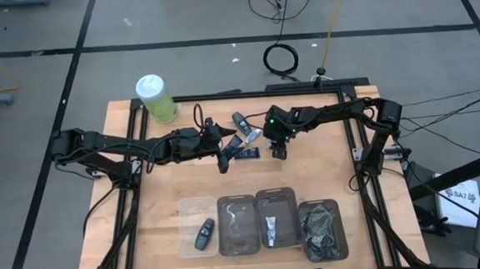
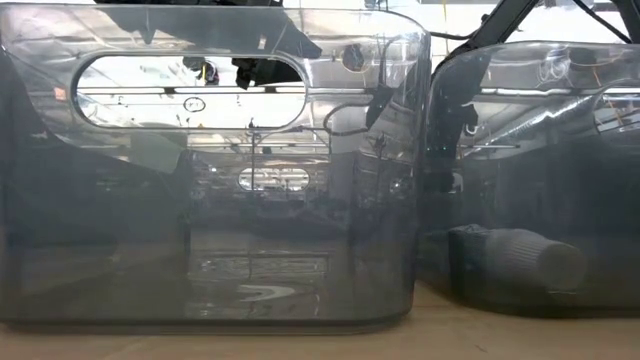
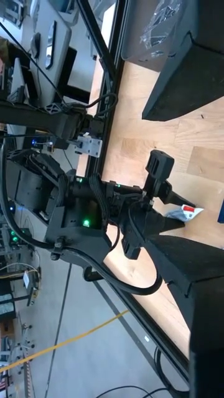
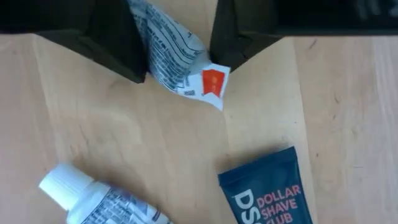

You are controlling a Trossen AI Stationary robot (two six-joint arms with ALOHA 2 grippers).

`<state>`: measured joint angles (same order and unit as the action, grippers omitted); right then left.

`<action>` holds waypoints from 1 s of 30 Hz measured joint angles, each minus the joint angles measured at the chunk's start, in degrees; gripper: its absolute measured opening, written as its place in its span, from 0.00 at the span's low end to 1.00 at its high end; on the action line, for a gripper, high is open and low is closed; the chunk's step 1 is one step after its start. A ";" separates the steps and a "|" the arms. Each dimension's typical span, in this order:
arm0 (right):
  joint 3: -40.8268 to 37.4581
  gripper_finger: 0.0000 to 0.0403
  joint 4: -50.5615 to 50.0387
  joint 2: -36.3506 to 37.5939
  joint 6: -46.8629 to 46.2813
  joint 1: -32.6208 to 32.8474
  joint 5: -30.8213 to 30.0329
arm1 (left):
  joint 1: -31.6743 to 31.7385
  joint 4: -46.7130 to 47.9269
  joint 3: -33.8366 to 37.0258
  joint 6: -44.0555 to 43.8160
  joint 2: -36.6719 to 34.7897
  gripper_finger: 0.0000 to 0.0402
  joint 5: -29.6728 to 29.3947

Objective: Pick & Place Travel size toiletries
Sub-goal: Put the right white toothpaste into the middle black bin

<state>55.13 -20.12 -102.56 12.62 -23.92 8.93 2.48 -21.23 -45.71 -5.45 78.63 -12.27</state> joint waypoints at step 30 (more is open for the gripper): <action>-1.75 0.07 3.35 16.41 -0.71 6.37 8.08 | 0.00 0.15 0.00 -0.76 0.00 0.74 -0.22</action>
<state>53.38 -16.77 -86.15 11.92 -17.55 17.01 2.48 -21.08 -45.71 -6.22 78.63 -12.49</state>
